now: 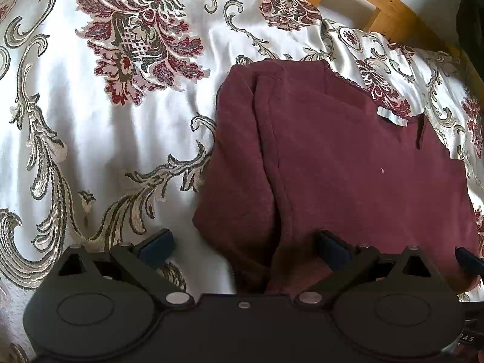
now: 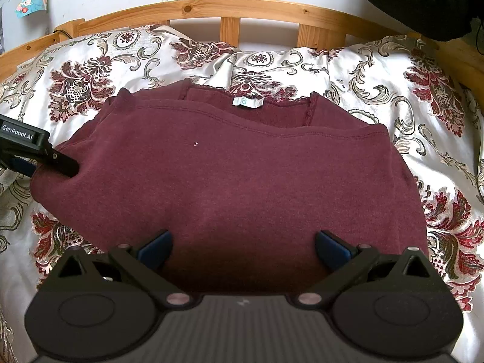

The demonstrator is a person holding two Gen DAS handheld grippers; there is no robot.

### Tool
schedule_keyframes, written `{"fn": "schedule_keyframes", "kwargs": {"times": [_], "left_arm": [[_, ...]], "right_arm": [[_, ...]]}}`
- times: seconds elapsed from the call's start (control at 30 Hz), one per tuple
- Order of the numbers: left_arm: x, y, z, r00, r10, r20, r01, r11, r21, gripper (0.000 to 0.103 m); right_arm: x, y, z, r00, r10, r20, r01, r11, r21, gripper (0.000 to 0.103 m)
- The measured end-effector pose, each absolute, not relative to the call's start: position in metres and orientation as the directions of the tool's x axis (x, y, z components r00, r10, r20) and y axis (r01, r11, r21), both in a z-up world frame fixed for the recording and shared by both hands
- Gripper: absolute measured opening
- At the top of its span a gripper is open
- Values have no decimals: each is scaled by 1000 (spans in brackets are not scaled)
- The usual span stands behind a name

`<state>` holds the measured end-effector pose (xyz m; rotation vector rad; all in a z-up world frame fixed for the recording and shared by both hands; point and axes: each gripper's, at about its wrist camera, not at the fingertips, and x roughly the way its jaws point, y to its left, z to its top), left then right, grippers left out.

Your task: Fold small clothes

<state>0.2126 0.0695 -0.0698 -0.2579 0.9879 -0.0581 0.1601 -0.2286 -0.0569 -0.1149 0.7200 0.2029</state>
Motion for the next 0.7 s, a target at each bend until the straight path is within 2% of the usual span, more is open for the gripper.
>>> {"fn": "schedule_keyframes", "kwargs": {"times": [0.27,0.37,0.57,0.7], "left_arm": [[213,69,-70,552,-165,-817,-68,968,-242,101],[211,70,-68,567,-169,-806,-61,967,-246,93],[205,71,-62,607,-196,-770,-38,961,-274,70],[204,69,-60,618,-223,-754,-15,955,-295,45]], "right_arm": [[161,-229,-57,733,146,-665,-225,974,-34,103],[161,-229,-57,733,146,-665,-225,974,-34,103],[161,-229,-57,732,147,-666,-226,974,-34,103],[161,-229,-56,731,147,-666,-226,974,-34,103]]}}
